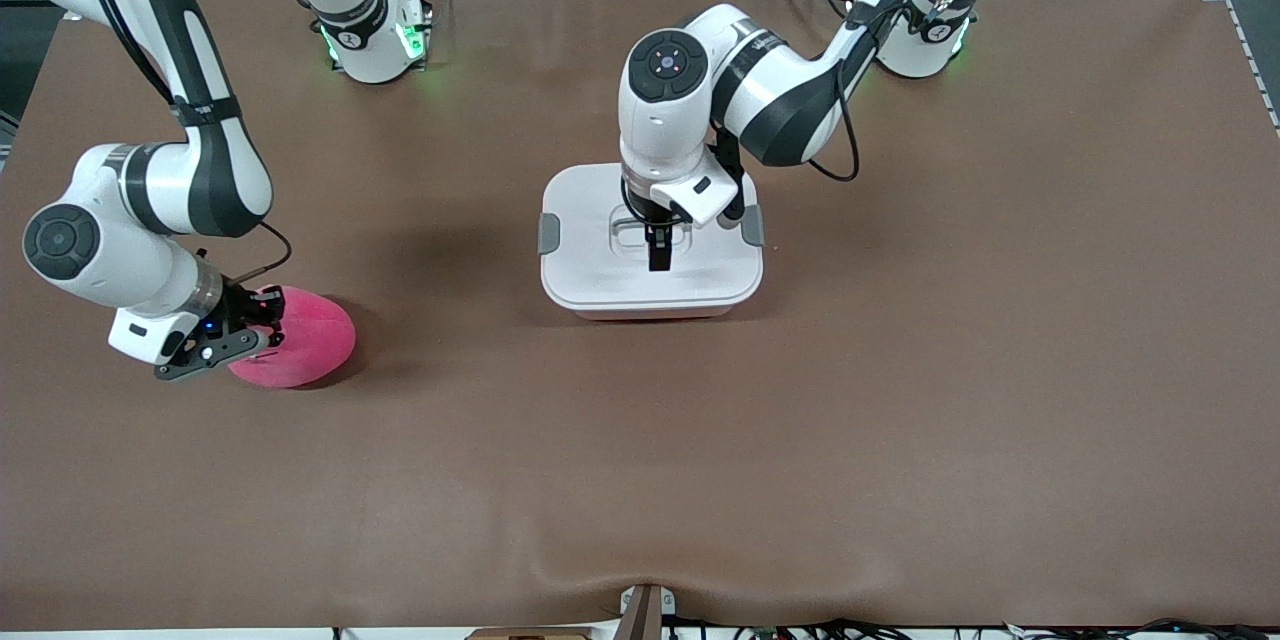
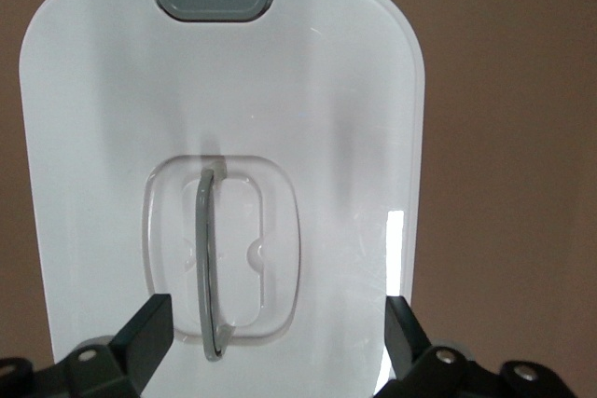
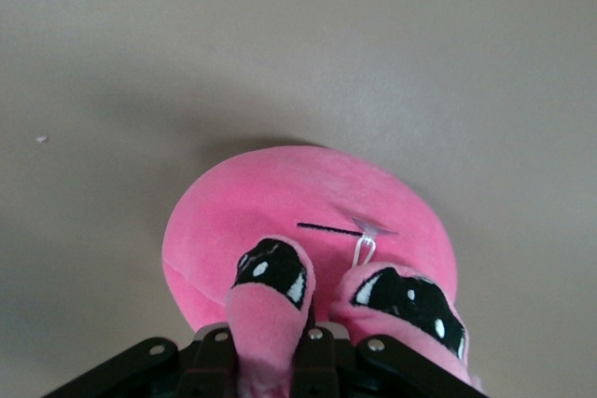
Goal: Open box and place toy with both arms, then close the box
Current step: 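Grasp the lid handle with the left gripper while the right gripper lifts the plush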
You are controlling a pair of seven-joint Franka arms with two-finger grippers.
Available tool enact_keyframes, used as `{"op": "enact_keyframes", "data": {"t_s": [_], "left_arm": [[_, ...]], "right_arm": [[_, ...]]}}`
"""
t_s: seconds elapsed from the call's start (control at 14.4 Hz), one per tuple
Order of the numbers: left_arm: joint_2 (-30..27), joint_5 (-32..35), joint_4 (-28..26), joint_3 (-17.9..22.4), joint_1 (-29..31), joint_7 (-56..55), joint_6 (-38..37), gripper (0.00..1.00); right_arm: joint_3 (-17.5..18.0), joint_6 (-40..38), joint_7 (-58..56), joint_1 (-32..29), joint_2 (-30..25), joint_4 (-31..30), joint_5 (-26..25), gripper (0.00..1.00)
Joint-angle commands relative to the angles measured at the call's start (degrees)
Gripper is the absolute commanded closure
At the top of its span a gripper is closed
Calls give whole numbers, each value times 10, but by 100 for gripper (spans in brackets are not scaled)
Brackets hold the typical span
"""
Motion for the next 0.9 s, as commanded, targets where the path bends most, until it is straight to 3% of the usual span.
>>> {"op": "enact_keyframes", "data": {"t_s": [0.0,0.56,0.62,0.83], "left_arm": [[6,13,-5,4,-10,-25,4,0],[22,18,-36,4,-31,-49,46,0],[23,26,-36,3,-31,-50,46,10],[19,26,-40,3,-30,-50,46,58]], "right_arm": [[1,-6,-73,-14,-9,23,-10,100],[4,-87,-208,-11,-22,83,-17,100],[5,-88,-215,-8,-23,83,-22,100],[6,-97,-222,4,-25,83,-23,100]]}}
